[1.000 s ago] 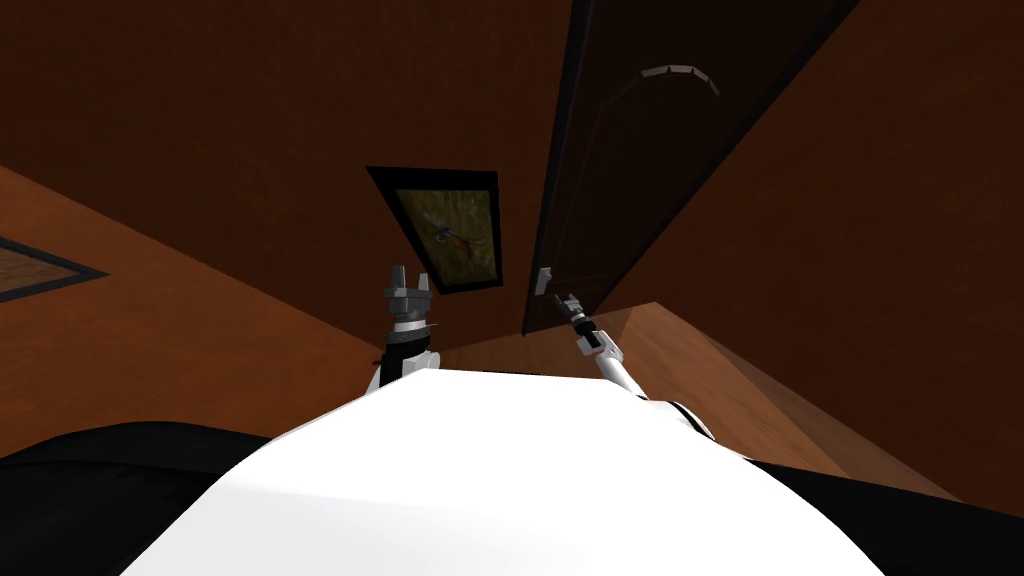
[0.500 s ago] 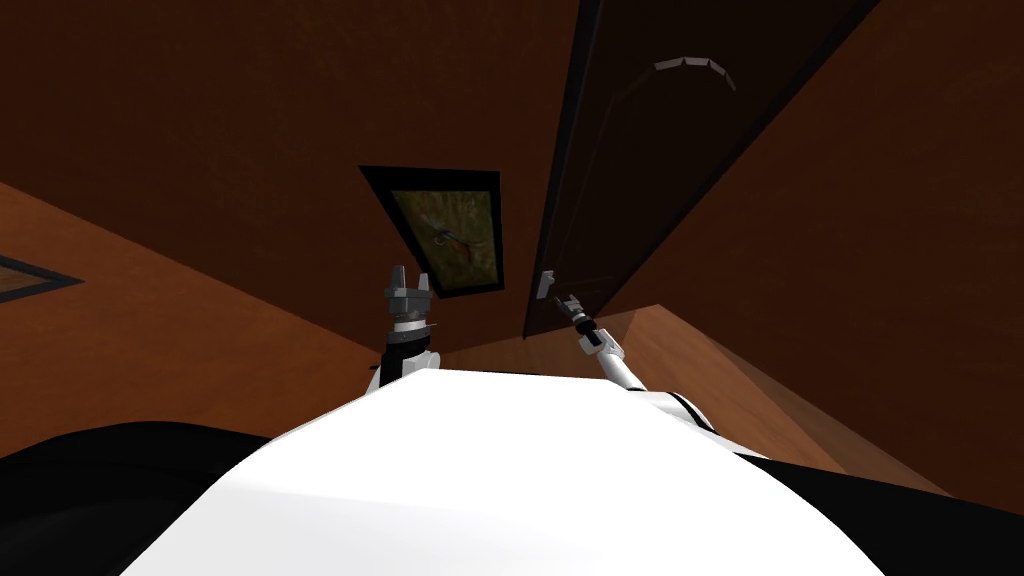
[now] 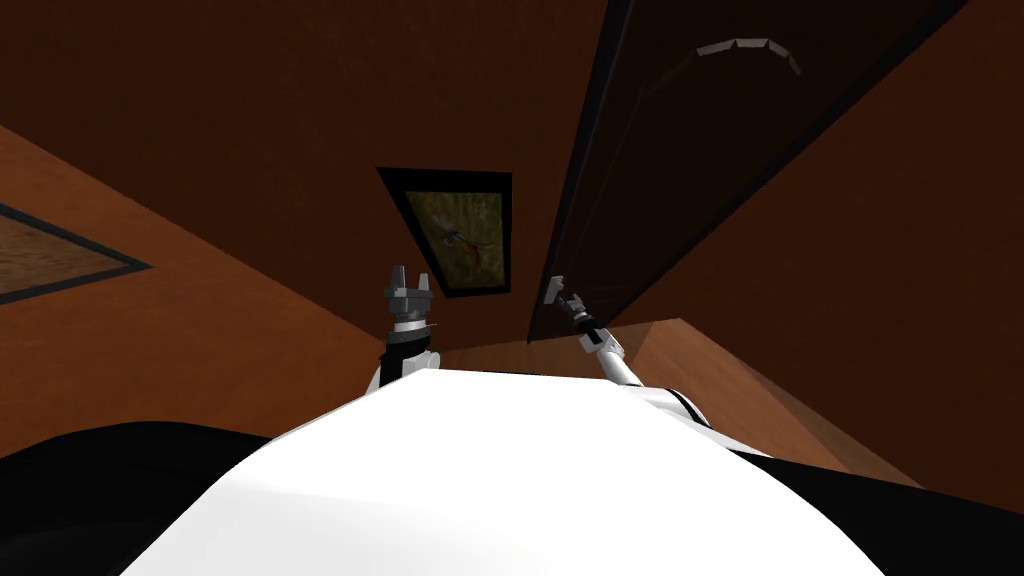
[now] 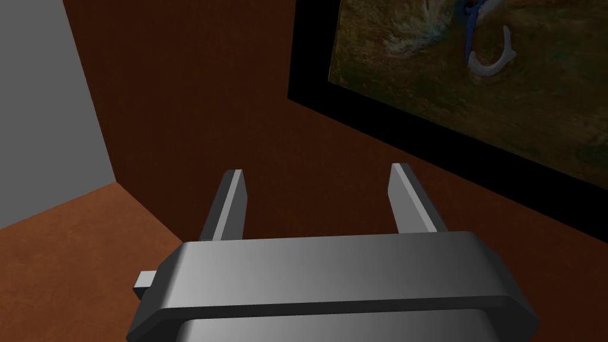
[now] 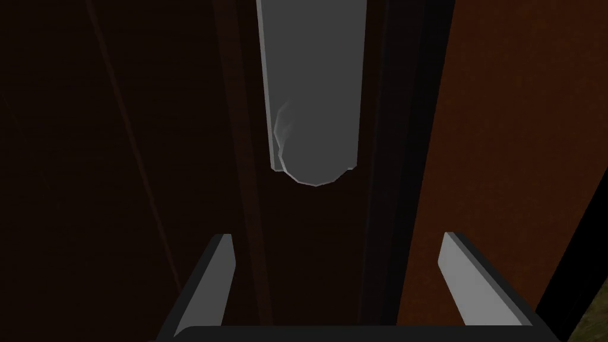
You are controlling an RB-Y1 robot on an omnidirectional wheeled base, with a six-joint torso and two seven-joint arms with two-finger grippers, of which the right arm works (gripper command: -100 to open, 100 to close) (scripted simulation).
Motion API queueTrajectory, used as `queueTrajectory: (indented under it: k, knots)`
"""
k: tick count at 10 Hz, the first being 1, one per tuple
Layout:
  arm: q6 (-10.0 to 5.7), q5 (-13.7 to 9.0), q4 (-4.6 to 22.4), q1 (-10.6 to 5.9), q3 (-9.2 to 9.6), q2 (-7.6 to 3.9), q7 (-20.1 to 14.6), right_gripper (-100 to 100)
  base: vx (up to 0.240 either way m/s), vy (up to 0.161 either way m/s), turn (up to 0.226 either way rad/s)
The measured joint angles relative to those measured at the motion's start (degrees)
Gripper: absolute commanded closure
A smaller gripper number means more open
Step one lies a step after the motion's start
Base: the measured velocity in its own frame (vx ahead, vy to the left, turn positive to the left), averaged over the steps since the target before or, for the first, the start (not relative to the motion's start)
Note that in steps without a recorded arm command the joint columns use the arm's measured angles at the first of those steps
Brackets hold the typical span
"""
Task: Pull the door open
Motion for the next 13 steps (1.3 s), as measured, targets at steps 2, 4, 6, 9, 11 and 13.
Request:
queueTrajectory:
  k: [2,4,6,9,11,13]
  knots:
    - [1.64,-0.59,0.01,-0.27,-2.16,1.12,2.17,-100,0.086,-0.062,0.199]
    - [2.77,-1.16,0.92,-1.11,-4.04,1.77,3.83,-100,0.059,-0.051,0.203]
    - [3.33,-1.83,2.5,-1.96,-6.34,2.76,6.06,-100,0.063,-0.066,0.268]
    - [4.4,-2.07,1.91,-1.9,-7.2,3.28,6.99,100,0.004,-0.005,-0.001]
    - [4.32,-2.07,1.96,-1.91,-7.22,3.2,6.93,100,-0.002,0.004,-0.002]
    - [4.34,-2.08,1.97,-1.91,-7.24,3.19,6.92,100,0.0,0.0,0.0]
